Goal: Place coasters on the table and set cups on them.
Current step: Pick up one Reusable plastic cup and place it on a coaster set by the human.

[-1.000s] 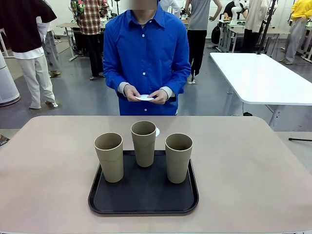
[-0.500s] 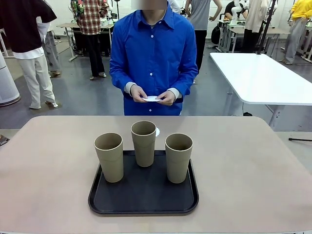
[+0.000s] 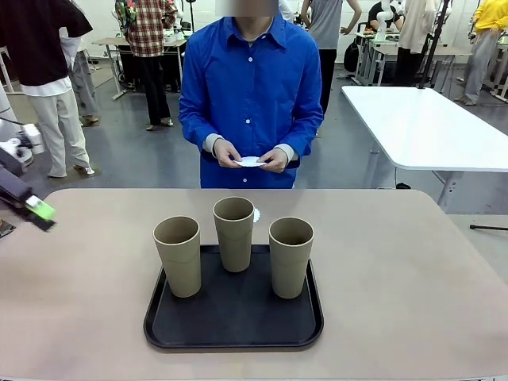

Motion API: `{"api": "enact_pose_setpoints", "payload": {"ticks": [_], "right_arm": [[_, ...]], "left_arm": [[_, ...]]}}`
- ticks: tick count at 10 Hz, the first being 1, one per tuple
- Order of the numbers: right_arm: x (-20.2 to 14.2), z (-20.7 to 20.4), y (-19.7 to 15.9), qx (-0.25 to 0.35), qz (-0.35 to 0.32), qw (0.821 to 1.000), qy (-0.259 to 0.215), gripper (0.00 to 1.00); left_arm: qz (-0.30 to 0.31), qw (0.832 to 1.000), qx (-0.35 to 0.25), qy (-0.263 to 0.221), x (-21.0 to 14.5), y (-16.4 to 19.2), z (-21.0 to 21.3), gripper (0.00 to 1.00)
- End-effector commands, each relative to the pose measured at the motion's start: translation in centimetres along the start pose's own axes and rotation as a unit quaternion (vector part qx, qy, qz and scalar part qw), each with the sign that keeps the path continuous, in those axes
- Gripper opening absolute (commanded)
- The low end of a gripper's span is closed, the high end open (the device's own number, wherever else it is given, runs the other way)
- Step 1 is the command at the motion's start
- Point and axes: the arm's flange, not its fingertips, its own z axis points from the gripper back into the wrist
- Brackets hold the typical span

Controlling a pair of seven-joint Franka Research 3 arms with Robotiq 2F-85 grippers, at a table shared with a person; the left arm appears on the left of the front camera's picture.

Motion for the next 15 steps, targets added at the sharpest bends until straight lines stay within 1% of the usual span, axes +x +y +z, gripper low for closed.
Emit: {"api": "enact_pose_setpoints", "payload": {"ticks": [1, 2, 3, 5, 6, 7, 8, 13, 14, 15], "right_arm": [[0.0, 0.1, -0.1, 0.008, 0.002, 1.000, -0.005, 1.00], [0.0, 0.1, -0.1, 0.008, 0.002, 1.000, -0.005, 1.00], [0.0, 0.1, -0.1, 0.008, 0.002, 1.000, -0.005, 1.00], [0.0, 0.1, -0.1, 0.008, 0.002, 1.000, -0.005, 1.00], [0.0, 0.1, -0.1, 0.008, 0.002, 1.000, -0.005, 1.00], [0.0, 0.1, -0.1, 0.008, 0.002, 1.000, -0.005, 1.00], [0.0, 0.1, -0.1, 0.008, 0.002, 1.000, -0.005, 1.00], [0.0, 0.1, -0.1, 0.008, 0.002, 1.000, -0.005, 1.00], [0.0, 0.1, -0.1, 0.008, 0.002, 1.000, -0.005, 1.00], [0.0, 0.1, -0.1, 0.008, 0.002, 1.000, -0.005, 1.00]], "left_arm": [[-0.153, 0.985, 0.059, -0.050, -1.1, -1.6, -4.1, 1.00], [-0.192, 0.978, 0.071, -0.049, -1.2, -2.5, -5.7, 1.00], [-0.224, 0.971, 0.081, -0.033, -1.4, -3.3, -7.1, 1.00], [-0.264, 0.959, 0.103, 0.006, -1.4, -4.6, -9.1, 1.00], [-0.271, 0.955, 0.116, 0.023, -1.3, -5.1, -9.8, 1.00], [-0.239, 0.963, 0.118, 0.044, -0.7, -5.5, -10.0, 1.00], [-0.258, 0.961, 0.100, 0.009, 0.1, -4.4, -8.2, 1.00], [-0.251, 0.962, 0.104, 0.013, 0.1, -4.4, -8.2, 1.00], [-0.293, 0.954, 0.058, -0.028, 1.6, -3.0, -8.3, 1.00], [-0.337, 0.939, 0.010, -0.069, 1.8, -1.6, -9.0, 1.00]]}}
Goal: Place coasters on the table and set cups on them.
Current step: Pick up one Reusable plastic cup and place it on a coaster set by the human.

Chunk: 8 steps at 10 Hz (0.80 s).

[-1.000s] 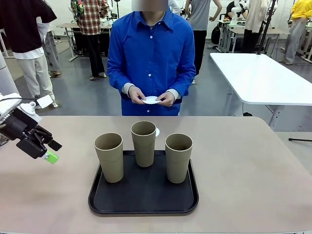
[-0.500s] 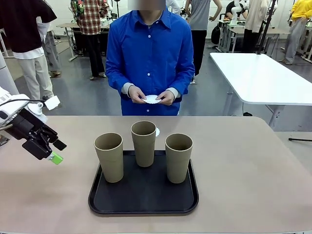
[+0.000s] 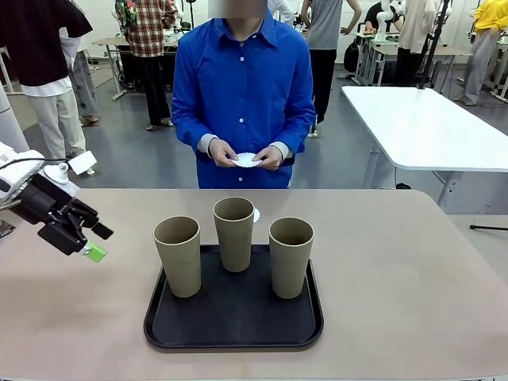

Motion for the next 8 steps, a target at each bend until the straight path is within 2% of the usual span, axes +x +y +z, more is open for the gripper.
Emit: {"api": "enact_pose_setpoints", "payload": {"ticks": [1, 4, 6, 8], "right_arm": [[0.1, 0.0, 0.0, 0.007, 0.004, 1.000, -0.003, 1.00], [0.1, 0.0, 0.0, 0.007, 0.004, 1.000, -0.003, 1.00], [0.1, 0.0, 0.0, 0.007, 0.004, 1.000, -0.003, 1.00], [0.1, 0.0, 0.0, 0.007, 0.004, 1.000, -0.003, 1.00]], "left_arm": [[-0.079, 0.987, -0.078, -0.113, -1.6, 3.4, -1.8, 1.00], [-0.134, 0.961, -0.133, -0.202, -4.3, 6.3, -2.4, 1.00], [-0.162, 0.945, -0.113, -0.259, -6.3, 6.6, -3.1, 1.00], [-0.165, 0.937, -0.093, -0.294, -7.5, 6.1, -4.3, 1.00]]}}
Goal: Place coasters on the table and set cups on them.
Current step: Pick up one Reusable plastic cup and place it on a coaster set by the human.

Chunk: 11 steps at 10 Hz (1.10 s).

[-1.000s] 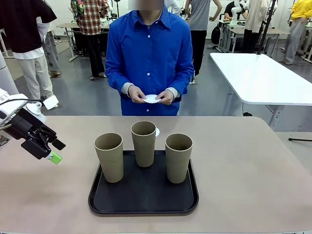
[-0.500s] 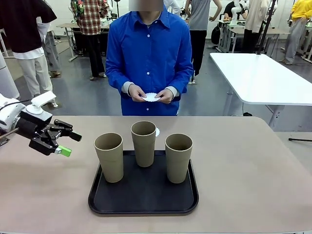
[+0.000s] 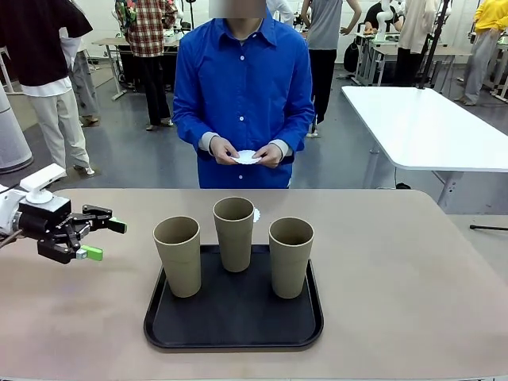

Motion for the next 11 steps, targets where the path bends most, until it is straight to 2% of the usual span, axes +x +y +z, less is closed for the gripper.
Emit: {"api": "enact_pose_setpoints", "payload": {"ticks": [1, 3, 8, 10, 11], "right_arm": [[0.1, 0.1, 0.0, 0.007, 0.005, 1.000, -0.004, 1.00], [0.1, 0.1, 0.0, 0.007, 0.005, 1.000, -0.004, 1.00], [0.1, 0.1, 0.0, 0.007, 0.005, 1.000, -0.004, 1.00], [0.1, 0.1, 0.0, 0.007, 0.005, 1.000, -0.004, 1.00], [0.1, 0.1, 0.0, 0.007, 0.005, 1.000, -0.004, 1.00]], "left_arm": [[-0.035, 0.998, 0.031, -0.031, -1.0, -0.5, -1.4, 1.00], [-0.032, 0.997, 0.058, -0.034, -1.5, -0.7, -2.9, 1.00], [0.009, 0.998, 0.051, -0.032, -2.5, 0.3, -6.9, 1.00], [0.012, 0.998, 0.058, -0.025, -2.7, 1.1, -7.4, 1.00], [0.009, 0.999, 0.038, -0.031, -2.5, 0.1, -6.4, 1.00]]}}
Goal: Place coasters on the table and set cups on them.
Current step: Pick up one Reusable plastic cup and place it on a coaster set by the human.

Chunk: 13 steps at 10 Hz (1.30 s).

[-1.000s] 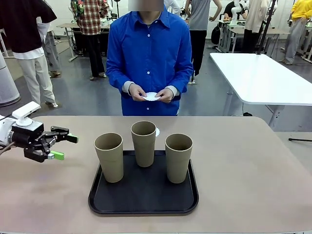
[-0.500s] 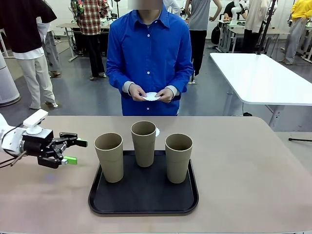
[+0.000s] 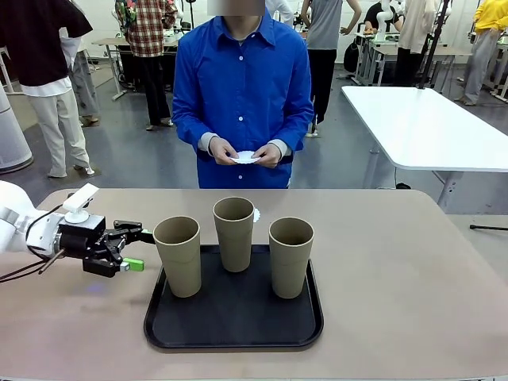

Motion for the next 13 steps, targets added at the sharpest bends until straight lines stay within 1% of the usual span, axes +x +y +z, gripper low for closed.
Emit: {"api": "enact_pose_setpoints", "payload": {"ticks": [1, 5, 6, 8, 13], "right_arm": [[0.1, 0.1, 0.0, 0.007, 0.005, 1.000, -0.004, 1.00], [0.1, 0.1, 0.0, 0.007, 0.005, 1.000, -0.004, 1.00], [0.1, 0.1, 0.0, 0.007, 0.005, 1.000, -0.004, 1.00], [0.1, 0.1, 0.0, 0.007, 0.005, 1.000, -0.004, 1.00], [0.1, 0.1, 0.0, 0.007, 0.005, 1.000, -0.004, 1.00]], "left_arm": [[-0.002, 1.000, -0.004, -0.001, 0.2, -0.4, 0.4, 1.00], [0.000, 1.000, 0.000, 0.000, 0.0, 0.0, 0.1, 1.00], [0.009, 1.000, -0.011, 0.002, -0.5, 0.3, -0.4, 1.00], [-0.007, 1.000, -0.012, -0.009, -1.5, -0.1, -1.0, 1.00], [-0.027, 0.999, -0.007, -0.022, -2.2, 0.7, -2.6, 1.00]]}}
